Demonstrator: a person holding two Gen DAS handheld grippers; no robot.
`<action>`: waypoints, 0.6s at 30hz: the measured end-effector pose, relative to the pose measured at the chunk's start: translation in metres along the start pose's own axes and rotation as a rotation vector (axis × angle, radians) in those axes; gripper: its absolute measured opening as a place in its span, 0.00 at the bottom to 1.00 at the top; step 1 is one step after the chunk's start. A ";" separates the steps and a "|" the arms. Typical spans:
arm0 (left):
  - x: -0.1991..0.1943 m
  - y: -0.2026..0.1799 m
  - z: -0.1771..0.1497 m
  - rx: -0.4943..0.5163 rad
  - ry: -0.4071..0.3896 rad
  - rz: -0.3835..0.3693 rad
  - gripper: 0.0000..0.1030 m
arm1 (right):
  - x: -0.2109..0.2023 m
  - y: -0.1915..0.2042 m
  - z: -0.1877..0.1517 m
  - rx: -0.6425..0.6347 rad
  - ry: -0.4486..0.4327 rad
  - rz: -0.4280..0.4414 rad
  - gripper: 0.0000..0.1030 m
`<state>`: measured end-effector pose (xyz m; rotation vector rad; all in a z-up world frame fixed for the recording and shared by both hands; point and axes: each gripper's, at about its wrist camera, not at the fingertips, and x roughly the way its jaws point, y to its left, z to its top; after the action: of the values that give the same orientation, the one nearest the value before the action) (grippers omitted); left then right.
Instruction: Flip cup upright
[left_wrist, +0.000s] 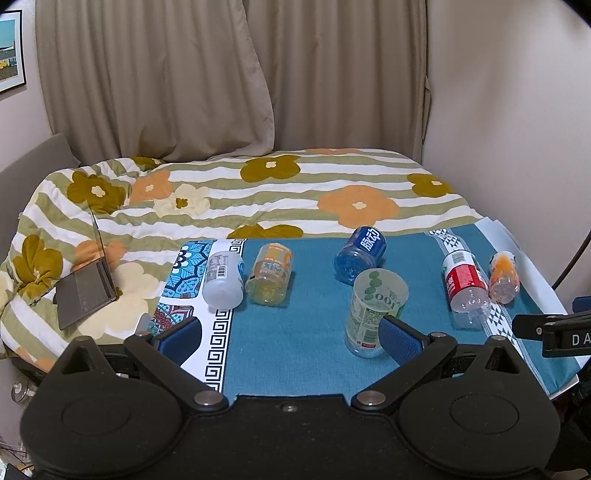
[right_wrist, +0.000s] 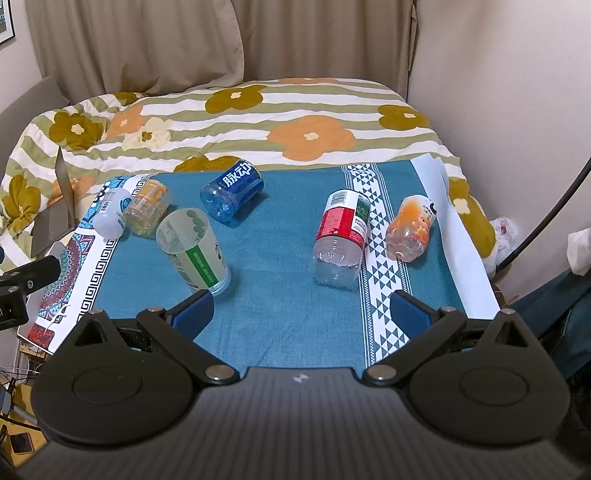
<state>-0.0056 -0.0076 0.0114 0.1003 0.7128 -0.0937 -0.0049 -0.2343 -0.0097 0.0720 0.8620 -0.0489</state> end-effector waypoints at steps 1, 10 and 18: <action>0.000 0.000 0.000 0.000 0.000 -0.001 1.00 | 0.000 0.000 0.000 0.000 0.000 0.000 1.00; -0.003 -0.003 0.002 0.005 -0.007 -0.002 1.00 | 0.000 -0.002 -0.001 0.003 -0.001 -0.003 1.00; -0.003 -0.005 0.001 0.011 -0.012 0.004 1.00 | 0.000 -0.002 -0.001 0.002 -0.002 -0.004 1.00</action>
<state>-0.0080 -0.0128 0.0144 0.1119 0.7006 -0.0944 -0.0062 -0.2361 -0.0103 0.0726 0.8603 -0.0535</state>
